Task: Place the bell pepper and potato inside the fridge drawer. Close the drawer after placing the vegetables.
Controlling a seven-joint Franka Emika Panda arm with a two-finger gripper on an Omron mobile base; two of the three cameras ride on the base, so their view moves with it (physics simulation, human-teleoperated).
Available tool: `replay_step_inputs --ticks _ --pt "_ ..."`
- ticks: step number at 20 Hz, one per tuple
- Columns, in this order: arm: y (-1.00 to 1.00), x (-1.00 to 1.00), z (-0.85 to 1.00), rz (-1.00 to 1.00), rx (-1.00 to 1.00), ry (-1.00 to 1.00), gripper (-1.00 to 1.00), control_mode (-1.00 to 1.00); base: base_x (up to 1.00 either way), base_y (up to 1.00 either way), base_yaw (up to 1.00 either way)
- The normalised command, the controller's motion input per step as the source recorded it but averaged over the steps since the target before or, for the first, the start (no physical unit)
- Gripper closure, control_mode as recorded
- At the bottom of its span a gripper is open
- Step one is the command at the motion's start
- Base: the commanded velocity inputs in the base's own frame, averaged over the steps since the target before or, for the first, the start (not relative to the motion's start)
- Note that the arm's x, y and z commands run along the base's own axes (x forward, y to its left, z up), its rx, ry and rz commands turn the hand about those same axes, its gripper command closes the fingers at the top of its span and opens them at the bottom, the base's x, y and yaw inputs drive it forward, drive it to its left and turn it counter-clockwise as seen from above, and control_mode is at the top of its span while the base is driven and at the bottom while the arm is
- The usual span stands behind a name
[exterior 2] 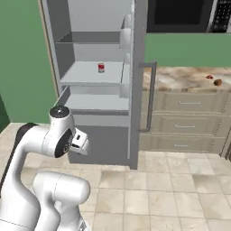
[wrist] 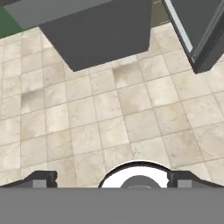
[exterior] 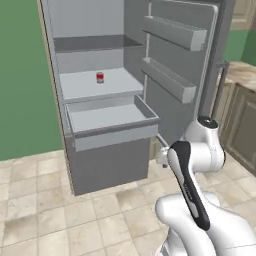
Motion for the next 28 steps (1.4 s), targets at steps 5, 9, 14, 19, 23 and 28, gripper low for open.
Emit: replay_step_inputs --ticks 5,9,14,19,23,28 --pt "0.0 0.0 0.0 0.0 0.0 0.0 -1.0 1.0 -0.49 -0.01 -0.58" --pt "0.0 0.0 0.0 0.0 0.0 0.0 -1.0 1.0 -0.02 -0.41 -0.48" --pt "0.0 0.0 0.0 0.0 0.0 0.0 -1.0 1.0 0.44 -0.78 -0.34" --pt "0.0 0.0 0.0 0.0 0.0 0.0 -1.0 1.0 0.7 -0.74 -0.1" --pt "0.0 0.0 0.0 0.0 0.0 0.0 -1.0 1.0 0.99 -0.17 0.02" --pt "0.0 0.0 0.0 0.0 0.0 0.0 -1.0 1.0 1.0 0.02 0.09"
